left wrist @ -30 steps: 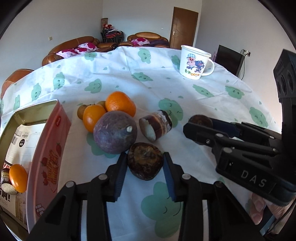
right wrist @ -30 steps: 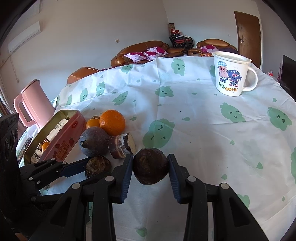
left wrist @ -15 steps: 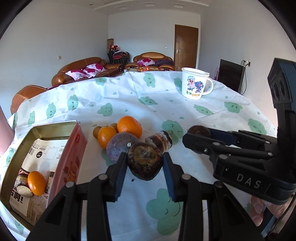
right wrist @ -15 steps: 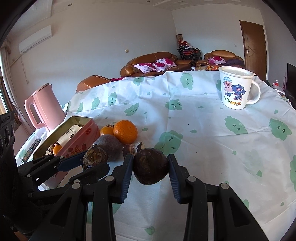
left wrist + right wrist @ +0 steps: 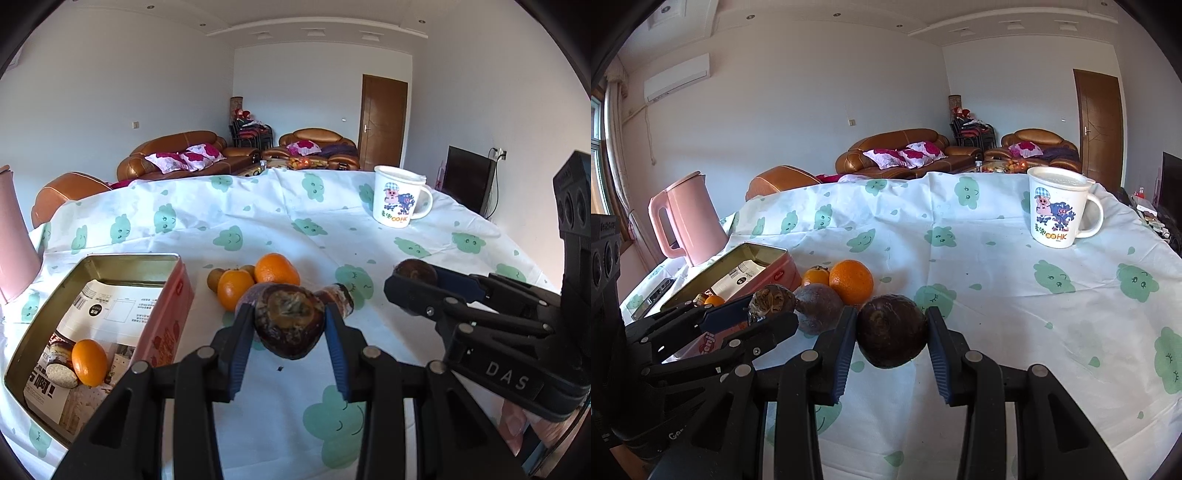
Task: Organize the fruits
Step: 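Carry both brown fruits into the pink tin and open both tools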
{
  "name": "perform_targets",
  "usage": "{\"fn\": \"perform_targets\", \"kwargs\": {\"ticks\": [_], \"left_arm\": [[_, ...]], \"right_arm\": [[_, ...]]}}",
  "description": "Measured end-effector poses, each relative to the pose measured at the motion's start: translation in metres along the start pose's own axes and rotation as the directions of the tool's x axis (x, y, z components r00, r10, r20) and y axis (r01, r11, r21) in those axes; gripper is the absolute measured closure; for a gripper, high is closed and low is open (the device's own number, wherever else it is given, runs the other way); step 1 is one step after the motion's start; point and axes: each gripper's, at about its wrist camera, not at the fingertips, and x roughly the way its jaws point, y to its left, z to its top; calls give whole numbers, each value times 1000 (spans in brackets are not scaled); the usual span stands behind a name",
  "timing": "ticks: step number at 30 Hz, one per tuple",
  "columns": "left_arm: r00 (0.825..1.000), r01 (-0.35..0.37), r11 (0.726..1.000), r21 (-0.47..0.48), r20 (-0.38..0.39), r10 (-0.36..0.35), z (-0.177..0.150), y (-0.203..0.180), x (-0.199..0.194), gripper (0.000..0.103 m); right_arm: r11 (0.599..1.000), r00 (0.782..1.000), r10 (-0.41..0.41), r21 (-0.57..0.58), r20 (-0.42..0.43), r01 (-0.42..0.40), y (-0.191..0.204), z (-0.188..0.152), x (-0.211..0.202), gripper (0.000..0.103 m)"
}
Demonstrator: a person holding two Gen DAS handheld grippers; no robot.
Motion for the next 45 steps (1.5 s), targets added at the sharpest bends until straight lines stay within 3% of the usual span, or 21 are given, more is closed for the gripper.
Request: {"fn": "perform_targets", "kwargs": {"ticks": [19, 37, 45], "left_arm": [[996, -13, 1000, -2, 92, 13, -2, 1, -19, 63], [977, -63, 998, 16, 206, 58, -6, -5, -40, 63], [982, -90, 996, 18, 170, 85, -4, 10, -41, 63]], "right_arm": [[999, 992, 5, -34, 124, -1, 5, -2, -24, 63], [996, 970, -14, -80, 244, 35, 16, -6, -47, 63], [995, 983, 28, -100, 179, -10, 28, 2, -30, 63]]}}
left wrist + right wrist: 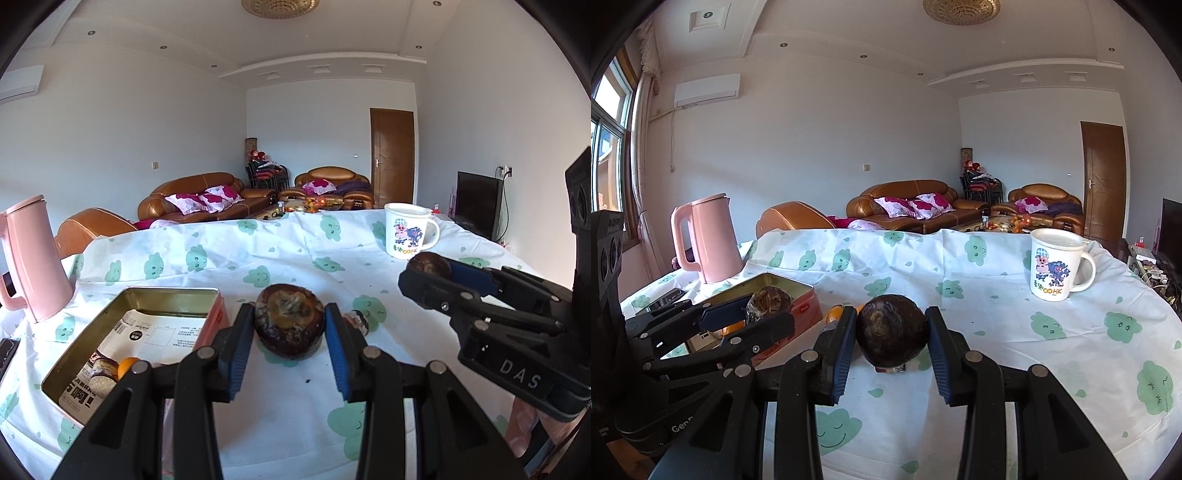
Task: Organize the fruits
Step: 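Carry both brown fruits into the pink tin and open both tools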
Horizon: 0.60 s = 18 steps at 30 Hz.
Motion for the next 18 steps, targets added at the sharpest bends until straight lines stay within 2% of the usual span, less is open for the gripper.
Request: {"fn": "perform_targets", "kwargs": {"ticks": [9, 18], "left_arm": [[991, -118, 989, -94, -71, 112, 9, 74, 7, 63], [976, -190, 974, -121, -130, 174, 4, 127, 17, 63]], "right_arm": [[989, 990, 134, -47, -53, -137, 53, 29, 32, 63], [970, 963, 226, -61, -147, -237, 106, 31, 84, 63]]}}
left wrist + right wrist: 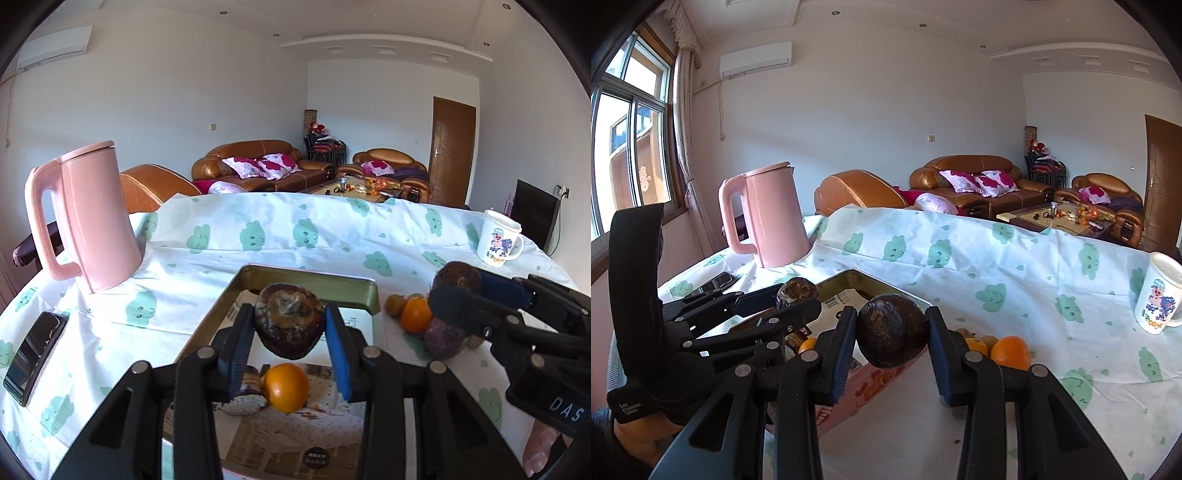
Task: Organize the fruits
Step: 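Carry both brown fruits into the pink tin and open both tools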
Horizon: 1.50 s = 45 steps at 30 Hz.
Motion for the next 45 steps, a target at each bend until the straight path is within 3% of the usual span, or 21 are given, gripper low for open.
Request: {"fn": "perform_targets", "kwargs": {"ticks": [12, 26, 33, 34, 36, 38, 42, 45], "left_arm": [[994, -29, 1000, -8, -104, 28, 1, 34, 32, 63], [985, -50, 999, 10, -167, 51, -4, 37, 49, 63], [987, -46, 999, -3, -156, 45, -4, 37, 44, 60], [988, -50, 999, -2, -149, 49, -4, 37, 42, 56], [989, -79, 997, -2, -125, 78, -2, 37, 35, 36], [992, -89, 996, -13, -90, 87, 0, 39, 27, 9], [997, -57, 998, -13, -51, 57, 3, 29, 13, 7], [999, -21, 1000, -10, -31, 21, 6, 13, 7, 6]], "right_arm": [[999, 995, 31, -22, -94, -34, 25, -2, 54, 63], [1000, 986, 22, 0, -162, -23, 22, -9, 73, 63], [999, 989, 23, 26, -144, -19, 15, -9, 69, 48], [999, 990, 23, 30, -137, -19, 15, -9, 67, 47], [999, 993, 25, 38, -119, -20, 12, -9, 59, 43], [999, 996, 16, 38, -90, -12, 9, -9, 46, 39], [999, 998, -43, 27, -54, 45, -9, -14, 14, 37], [988, 988, -142, 53, -62, 145, -41, -21, -9, 36]]}}
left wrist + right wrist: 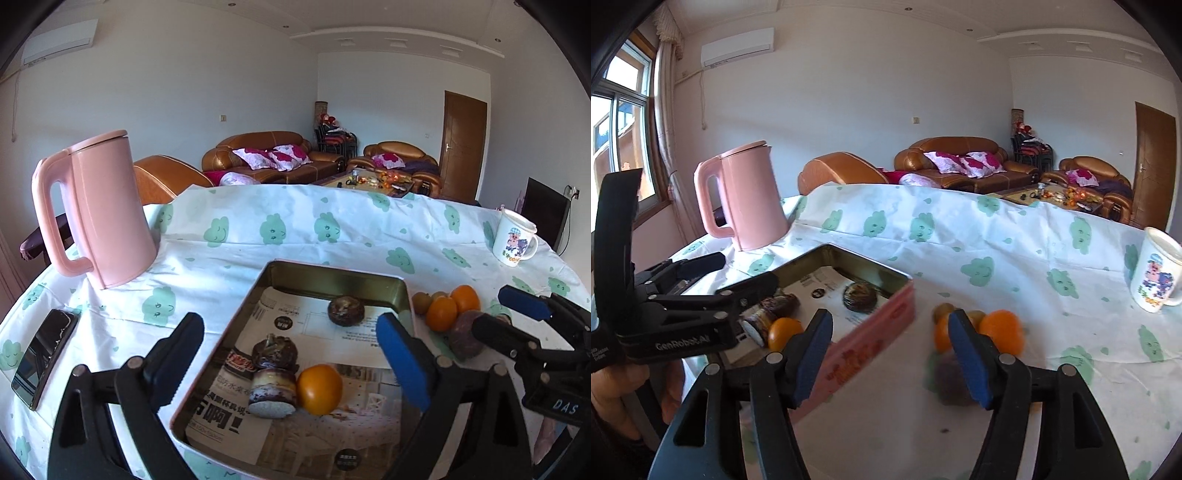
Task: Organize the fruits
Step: 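Grasp the chocolate layered cake with the right tool while the left grasps the purple passion fruit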
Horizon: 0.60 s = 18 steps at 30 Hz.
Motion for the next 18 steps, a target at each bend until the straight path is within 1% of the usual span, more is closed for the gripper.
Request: {"fn": "perform_targets", "kwargs": {"ticks": [3, 5, 8, 11, 13, 15, 17, 18], "left_arm": [[1000, 30, 999, 17, 8, -30, -1, -21, -3, 5], [999, 53, 998, 39, 0, -53, -2, -37, -2, 5], [997, 74, 994, 83, -15, -73, -7, -62, 1, 5], [996, 86, 989, 119, -32, -83, -13, -83, 5, 5], [996, 89, 987, 133, -43, -84, -15, -91, 7, 5], [995, 93, 986, 138, -50, -87, -16, -95, 9, 5], [994, 99, 985, 141, -54, -92, -16, -99, 9, 5], [994, 102, 984, 144, -55, -95, -16, -101, 9, 5]], "right_arm": [[992, 995, -100, 72, -9, 100, -45, -6, -13, 36], [983, 991, -131, 124, -38, 134, -70, -11, -14, 36], [980, 988, -127, 141, -86, 138, -85, -17, -8, 36], [985, 989, -79, 143, -125, 96, -86, -20, 2, 36], [989, 987, -66, 121, -145, 84, -81, -20, 7, 36], [993, 980, -47, 101, -194, 67, -78, -22, 17, 36], [992, 969, -27, 113, -247, 56, -80, -25, 28, 36], [991, 967, -14, 127, -254, 48, -82, -25, 30, 40]]}}
